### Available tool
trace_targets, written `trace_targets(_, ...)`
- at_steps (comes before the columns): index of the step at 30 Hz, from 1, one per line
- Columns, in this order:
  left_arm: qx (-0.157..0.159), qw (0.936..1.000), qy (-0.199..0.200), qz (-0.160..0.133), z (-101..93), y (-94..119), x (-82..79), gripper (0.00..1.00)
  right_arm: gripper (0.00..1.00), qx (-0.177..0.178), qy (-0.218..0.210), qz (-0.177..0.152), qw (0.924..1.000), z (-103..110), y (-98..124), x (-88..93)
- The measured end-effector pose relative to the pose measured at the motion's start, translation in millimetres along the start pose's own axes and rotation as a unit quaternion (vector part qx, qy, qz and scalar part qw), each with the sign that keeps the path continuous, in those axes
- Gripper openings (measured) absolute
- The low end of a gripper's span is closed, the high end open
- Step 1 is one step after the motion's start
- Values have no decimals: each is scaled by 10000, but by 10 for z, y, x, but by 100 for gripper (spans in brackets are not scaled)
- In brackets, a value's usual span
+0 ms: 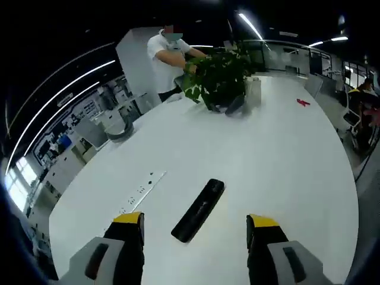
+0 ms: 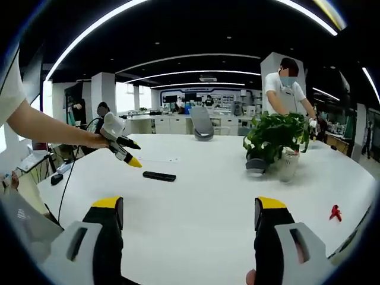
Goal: Press the specified remote control buttons in sequence, fully releasing each button before pressing the next.
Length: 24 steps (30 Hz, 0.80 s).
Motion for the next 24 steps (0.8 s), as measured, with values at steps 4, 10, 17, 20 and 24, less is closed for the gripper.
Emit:
trace_targets(4, -164, 9994, 208, -228, -191, 288, 68, 78, 100, 12, -12, -87, 10000, 3, 24, -15)
trace_targets(10, -587, 9936, 499, -820, -402, 757, 42, 88, 100, -80, -45, -103, 9999, 24, 26, -18)
trace_targets(17, -793, 9799, 1258, -1327, -760, 1262, 105, 94, 100, -95, -29, -134, 9999, 26, 32, -25)
trace_targets(20, -859, 9762, 1393, -1423, -941, 1427, 159, 99, 100, -99, -70, -140, 9998, 19, 30, -25)
trace_targets(24, -1188, 9693, 1448, -1593, -1126, 1625, 200, 100, 100, -117, -35, -140, 9998, 29, 31, -23)
Point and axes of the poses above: the point that each gripper's makers call its tool centre point, and the gripper's own axes: y roughly backward along the fingers, z roughly to its left, x roughly out of its underside, the point moved 9 cm from there along y, roughly backward along the fingers, and after that the axes turned 4 degrees about -z, right-handed, at the moved point
